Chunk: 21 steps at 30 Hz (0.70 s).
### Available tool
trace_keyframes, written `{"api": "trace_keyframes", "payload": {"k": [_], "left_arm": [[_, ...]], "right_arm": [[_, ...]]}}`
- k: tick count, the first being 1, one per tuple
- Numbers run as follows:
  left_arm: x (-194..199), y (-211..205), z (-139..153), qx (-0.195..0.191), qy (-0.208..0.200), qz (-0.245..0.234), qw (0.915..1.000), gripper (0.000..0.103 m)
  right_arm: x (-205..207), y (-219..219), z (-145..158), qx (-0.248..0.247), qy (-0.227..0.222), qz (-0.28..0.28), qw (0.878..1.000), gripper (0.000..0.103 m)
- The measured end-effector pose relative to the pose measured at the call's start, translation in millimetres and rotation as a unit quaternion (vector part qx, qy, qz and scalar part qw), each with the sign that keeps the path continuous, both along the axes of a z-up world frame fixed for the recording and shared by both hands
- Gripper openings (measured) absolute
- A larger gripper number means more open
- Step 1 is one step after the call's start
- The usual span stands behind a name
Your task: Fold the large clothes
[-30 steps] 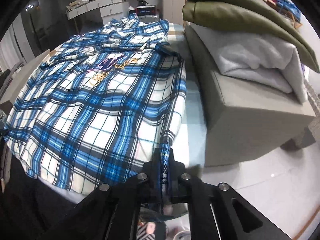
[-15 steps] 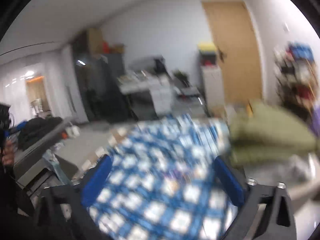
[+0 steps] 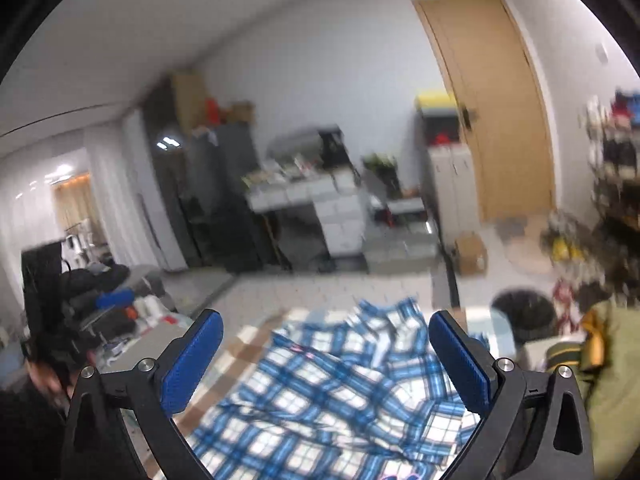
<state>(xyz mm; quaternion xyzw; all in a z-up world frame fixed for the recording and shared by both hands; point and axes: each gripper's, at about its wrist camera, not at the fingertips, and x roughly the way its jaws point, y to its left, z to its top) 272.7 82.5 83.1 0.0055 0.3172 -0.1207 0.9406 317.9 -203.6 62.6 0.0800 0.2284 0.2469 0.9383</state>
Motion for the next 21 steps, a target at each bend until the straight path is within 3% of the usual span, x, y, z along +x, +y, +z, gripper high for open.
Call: {"api": "trace_keyframes", "payload": {"k": [4,7,11,16,21], "left_arm": [[96.4,-0.1,-49.1,-0.029,0.114,0.043,0.9921,0.102],[122.9,-2.3,-72.5,-0.055,0.148,0.051,0.9861,0.102],[177.6,-3.3,-99.8,-0.091,0.21,0.071,0.9709,0.102],[219.2,-17.4,-113.8,-0.075,0.212,0.093,0.9699,0.102],[262.5,-20.4,-149.4,-0.093,0.257,0.095,0.9573,0.102]], "right_arm": [[97.2,-3.2,-32.9,0.027,0.091,-0.011,0.995,0.103],[146.1,-11.2,-60.0,0.046,0.139,-0.012,0.989,0.103],[218.3,-5.3,-94.8,0.047,0.199,-0.02,0.979,0.103],[294.0,5.9,-139.8,0.037,0.264,-0.033,0.963,0.103],[349.1,11.2,-188.0,0.031,0.312,-0.04,0.949,0.103]]}}
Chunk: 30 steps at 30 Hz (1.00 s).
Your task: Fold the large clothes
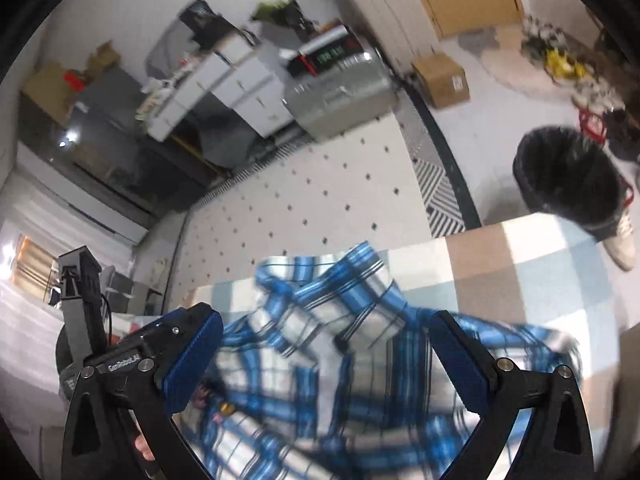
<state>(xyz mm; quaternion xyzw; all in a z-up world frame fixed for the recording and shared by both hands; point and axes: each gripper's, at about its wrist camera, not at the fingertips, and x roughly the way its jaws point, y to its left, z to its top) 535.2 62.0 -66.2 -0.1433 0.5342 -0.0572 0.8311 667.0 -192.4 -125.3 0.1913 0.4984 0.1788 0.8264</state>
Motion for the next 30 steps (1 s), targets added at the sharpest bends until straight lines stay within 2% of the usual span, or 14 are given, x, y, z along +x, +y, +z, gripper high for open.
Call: {"api": "trace_keyframes", "payload": {"k": [6,8,9,10,11,12,13,14,16,19,22,28,30], "left_arm": [[6.9,1.0,-14.0,-0.014,0.017,-0.004,0.9998,0.102],[4.2,3.6,-19.0,-0.03,0.017,-0.006,0.9994,0.095],[5.7,3.3,-20.3,-0.033,0.019,-0.009,0.9992,0.083],[5.6,2.4,-21.7,-0.033,0.023,-0.013,0.9991,0.063],[6.6,0.4,-23.8,-0.028,0.028,-0.016,0.9991,0.053],[8.2,-3.1,-25.3,-0.008,0.031,-0.014,0.9994,0.035],[1.1,-6.0,-22.3,0.018,0.025,-0.013,0.9994,0.021],[0.0,-7.8,-21.3,0.027,0.021,-0.016,0.9993,0.019],[-11.4,-4.3,-11.8,0.025,0.011,-0.012,0.9996,0.006],[-31.3,3.0,9.0,0.009,-0.007,-0.01,0.9999,0.005],[-59.5,2.3,38.2,0.017,-0.042,-0.027,0.9986,0.005],[-144.6,2.9,104.8,0.004,-0.12,-0.061,0.991,0.005],[-173.0,4.4,116.6,-0.001,-0.14,-0.068,0.9878,0.005]], "right_arm": [[31.3,2.8,-30.5,0.007,0.021,-0.003,1.0,0.099],[32.5,4.6,-36.4,0.003,0.031,0.002,1.0,0.086],[32.2,5.6,-38.8,0.003,0.033,0.005,0.999,0.081],[32.5,7.3,-41.9,0.001,0.038,0.01,0.999,0.072],[33.8,9.3,-44.5,0.0,0.04,0.013,0.999,0.062],[31.1,11.2,-44.7,-0.006,0.036,0.018,0.999,0.055],[28.2,13.1,-42.8,-0.023,0.026,0.021,0.999,0.041],[24.6,14.9,-40.4,-0.043,0.02,0.023,0.999,0.028],[15.1,16.0,-35.1,-0.054,0.011,0.029,0.998,0.013],[-6.3,16.6,-18.0,-0.072,-0.022,0.033,0.997,0.008],[-28.9,21.9,5.6,-0.084,-0.058,0.043,0.994,0.008],[-102.3,23.9,64.3,-0.07,-0.122,0.054,0.989,0.008],[-137.2,18.0,84.2,-0.051,-0.146,0.052,0.987,0.008]]}}
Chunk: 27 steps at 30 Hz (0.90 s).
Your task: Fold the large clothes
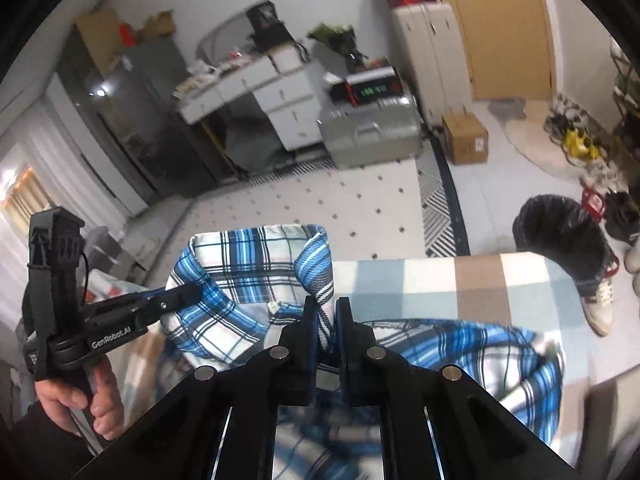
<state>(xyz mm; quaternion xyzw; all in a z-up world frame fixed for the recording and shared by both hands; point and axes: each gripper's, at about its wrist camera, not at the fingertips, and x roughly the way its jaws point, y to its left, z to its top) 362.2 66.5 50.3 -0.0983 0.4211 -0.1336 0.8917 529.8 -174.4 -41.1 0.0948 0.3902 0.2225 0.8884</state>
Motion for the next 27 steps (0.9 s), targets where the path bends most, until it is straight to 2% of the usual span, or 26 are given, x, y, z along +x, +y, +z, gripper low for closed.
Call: {"api": "trace_keyframes", "payload": {"k": [4,8,13,15,17,18,19,20,22,24,25,26,27], "left_arm": [[-69.3,6.1,13.8,-0.035,-0.031,-0.033,0.9983,0.005],[-120.2,9.5,9.5,-0.072,-0.045,-0.047,0.9953,0.005],[-145.1,9.0,-25.4,-0.115,-0.017,-0.059,0.9914,0.005],[-147.6,11.1,-34.7,-0.119,-0.011,-0.059,0.991,0.005],[-151.4,15.0,-50.8,-0.13,0.012,-0.045,0.9905,0.007],[-152.1,14.8,-53.5,-0.138,0.022,-0.047,0.9892,0.014],[-155.3,14.1,-56.5,-0.147,0.033,-0.054,0.9872,0.025],[-157.2,12.0,-59.6,-0.143,0.045,-0.057,0.987,0.034],[-169.9,8.9,-55.8,-0.151,0.046,-0.073,0.9848,0.062],[-181.3,4.8,-49.2,-0.146,0.041,-0.085,0.9848,0.077],[-186.2,2.4,-42.9,-0.136,0.033,-0.092,0.9859,0.081],[-189.7,1.1,-39.1,-0.135,0.03,-0.104,0.9849,0.081],[-192.3,-0.2,-35.7,-0.133,0.031,-0.114,0.9839,0.081]], "right_arm": [[-68.3,-14.3,21.3,0.031,-0.045,0.006,0.998,0.008],[-126.3,-24.4,12.9,0.029,-0.063,0.011,0.998,0.008],[-183.4,-30.1,-25.1,0.017,-0.044,0.008,0.999,0.009],[-199.5,-28.2,-45.9,-0.001,-0.026,0.006,1.0,0.011],[-213.6,-23.6,-70.8,-0.016,0.006,0.006,1.0,0.012],[-219.4,-20.9,-79.8,-0.023,0.016,0.006,1.0,0.013],[-224.8,-18.9,-87.1,-0.033,0.021,0.003,0.999,0.015],[-230.7,-17.2,-92.5,-0.043,0.025,0.0,0.999,0.016],[-240.9,-17.8,-100.4,-0.048,0.032,-0.004,0.998,0.02],[-249.1,-19.0,-107.2,-0.047,0.046,-0.003,0.998,0.025],[-253.1,-19.7,-109.3,-0.052,0.051,-0.003,0.997,0.037],[-257.0,-20.8,-111.2,-0.061,0.053,-0.005,0.997,0.044],[-259.4,-23.3,-111.4,-0.068,0.053,-0.009,0.996,0.044]]}}
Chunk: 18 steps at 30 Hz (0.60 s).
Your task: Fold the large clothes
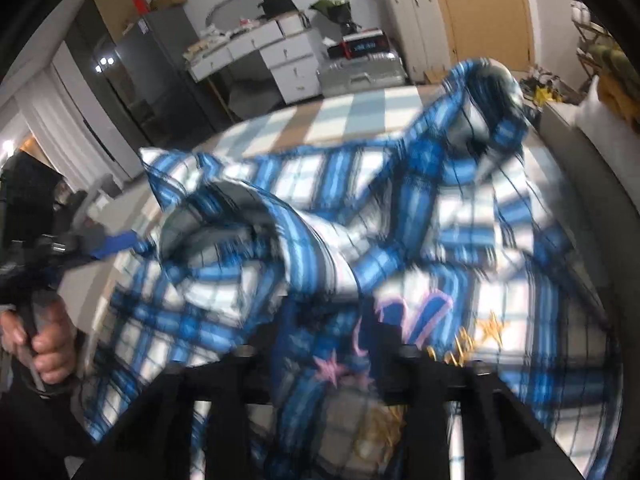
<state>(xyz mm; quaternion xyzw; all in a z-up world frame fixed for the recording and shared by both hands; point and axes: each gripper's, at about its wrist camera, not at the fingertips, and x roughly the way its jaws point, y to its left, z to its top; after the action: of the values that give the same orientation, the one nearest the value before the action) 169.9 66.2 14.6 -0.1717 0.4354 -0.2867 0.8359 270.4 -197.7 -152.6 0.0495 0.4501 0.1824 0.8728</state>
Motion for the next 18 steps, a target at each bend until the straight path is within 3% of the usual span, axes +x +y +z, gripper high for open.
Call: {"api": "trace_keyframes", "payload": {"k": [5,6,8,11,14,18], "left_arm": [[0.2,1.6,18.6,0.004,-0.018,-0.013,0.9998,0.081],[0.8,1.1,22.1,0.01,-0.029,-0.009,0.9995,0.085],[10.7,-7.2,23.5,0.026,-0.045,0.002,0.9986,0.091],[33.7,-29.6,4.8,0.05,-0.023,-0.02,0.9983,0.091],[55.4,-43.3,-16.7,0.091,-0.006,-0.025,0.9955,0.091],[65.2,-43.5,-38.6,0.129,0.014,-0.021,0.9914,0.091]], "right_arm": [[-20.6,-16.9,14.2,-0.002,-0.015,-0.003,1.0,0.047],[-19.5,-21.9,21.8,0.006,-0.025,-0.005,1.0,0.05],[-13.9,-28.3,37.3,0.026,-0.045,-0.015,0.999,0.071],[1.3,-39.7,51.1,0.067,-0.063,-0.048,0.995,0.079],[35.0,-48.6,45.6,0.121,-0.026,-0.082,0.989,0.083],[87.7,-51.9,12.9,0.164,0.057,-0.116,0.978,0.084]]}}
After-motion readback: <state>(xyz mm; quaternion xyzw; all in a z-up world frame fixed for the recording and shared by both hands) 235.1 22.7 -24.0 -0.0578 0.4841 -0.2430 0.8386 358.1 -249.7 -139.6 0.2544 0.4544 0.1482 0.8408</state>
